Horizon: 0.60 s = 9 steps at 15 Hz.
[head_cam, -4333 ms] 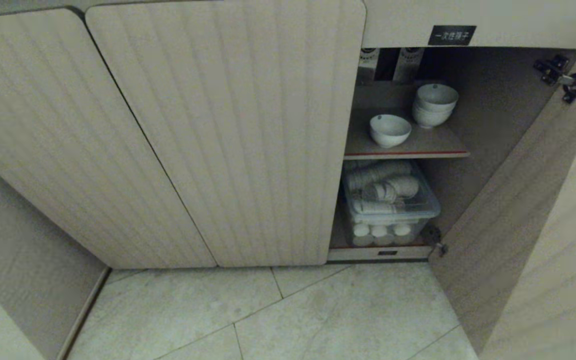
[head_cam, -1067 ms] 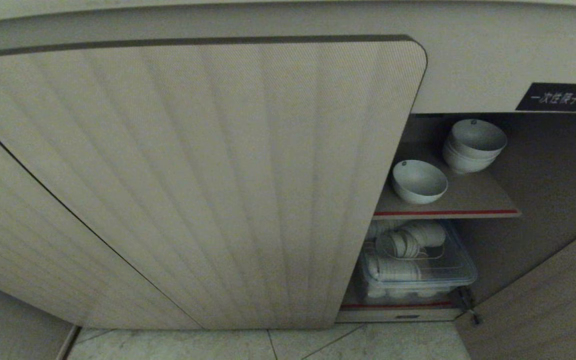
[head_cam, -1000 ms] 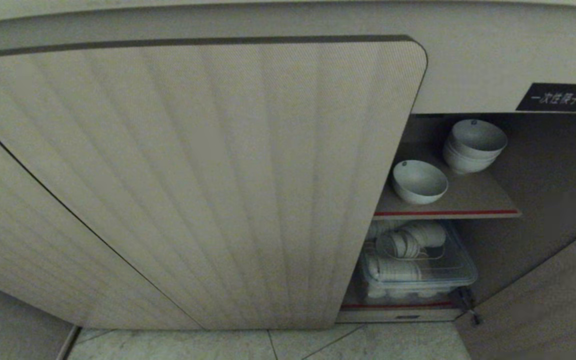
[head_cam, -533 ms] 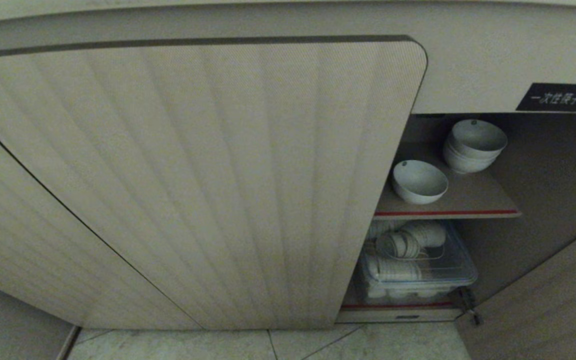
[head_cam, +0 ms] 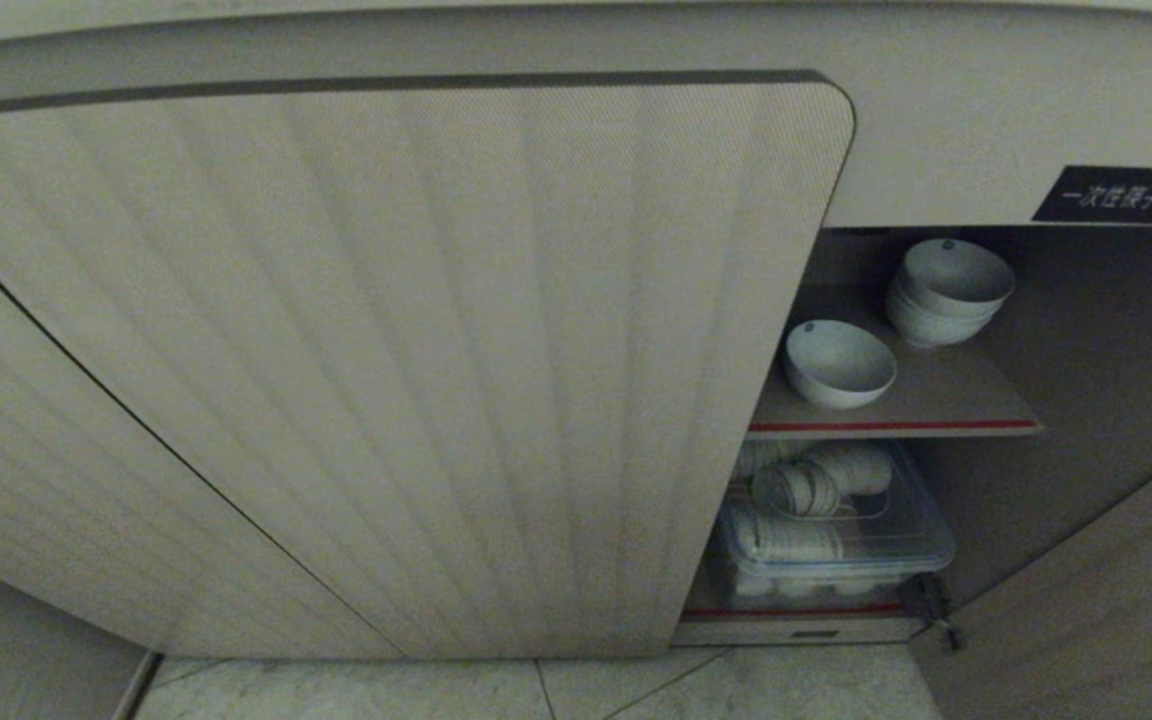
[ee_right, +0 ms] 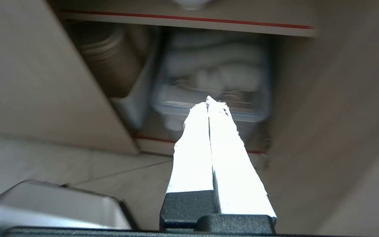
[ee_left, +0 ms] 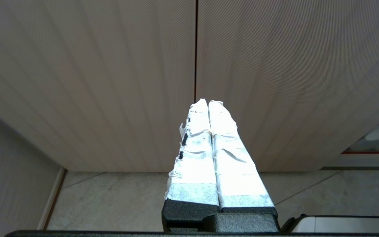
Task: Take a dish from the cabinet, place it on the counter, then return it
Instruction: Take the bowl from the cabinet
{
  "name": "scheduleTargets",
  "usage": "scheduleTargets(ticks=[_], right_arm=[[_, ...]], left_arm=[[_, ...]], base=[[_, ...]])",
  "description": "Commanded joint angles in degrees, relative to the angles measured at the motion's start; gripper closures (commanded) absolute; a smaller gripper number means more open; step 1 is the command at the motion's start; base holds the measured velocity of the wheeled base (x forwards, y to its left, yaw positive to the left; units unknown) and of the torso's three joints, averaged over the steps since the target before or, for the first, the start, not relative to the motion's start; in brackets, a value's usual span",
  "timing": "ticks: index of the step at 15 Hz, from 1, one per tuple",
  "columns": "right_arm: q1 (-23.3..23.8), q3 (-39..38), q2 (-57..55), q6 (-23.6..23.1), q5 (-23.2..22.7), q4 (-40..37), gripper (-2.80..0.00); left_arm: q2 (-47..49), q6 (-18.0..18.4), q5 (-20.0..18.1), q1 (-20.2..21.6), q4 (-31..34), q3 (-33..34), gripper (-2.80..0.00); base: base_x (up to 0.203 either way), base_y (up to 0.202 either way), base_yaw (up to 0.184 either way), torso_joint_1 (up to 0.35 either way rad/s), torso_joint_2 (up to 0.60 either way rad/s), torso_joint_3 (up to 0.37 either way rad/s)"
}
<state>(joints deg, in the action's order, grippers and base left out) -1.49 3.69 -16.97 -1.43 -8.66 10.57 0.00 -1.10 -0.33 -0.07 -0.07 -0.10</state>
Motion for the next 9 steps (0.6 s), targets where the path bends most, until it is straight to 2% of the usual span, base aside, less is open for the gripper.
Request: scheduleTargets(ticks=[1,4,9], right_arm=[[-0.34,2.56,-9.69,0.13,-5.30,0.84,0.00],[-0.31,5.99,-15.87,0.12,-12.18,0.71,0.00],[-0.35,10.77,-30.46,0.20,-14.13,0.96,0.00]], left_arm=[[0.00,-0.04,0.07,-0.01,-0.01,0.01,0.00],[0.00,-0.04,-0.02,-0.01,-0.01,0.01,0.00],[0.00,-0.04,-0.02,-0.01,-0.01,0.01,0.00]], base=[[0.000,0.000,0.000,0.000,0.00,0.000],[0.000,0.000,0.000,0.000,0.00,0.000],[0.000,0.000,0.000,0.000,0.00,0.000]])
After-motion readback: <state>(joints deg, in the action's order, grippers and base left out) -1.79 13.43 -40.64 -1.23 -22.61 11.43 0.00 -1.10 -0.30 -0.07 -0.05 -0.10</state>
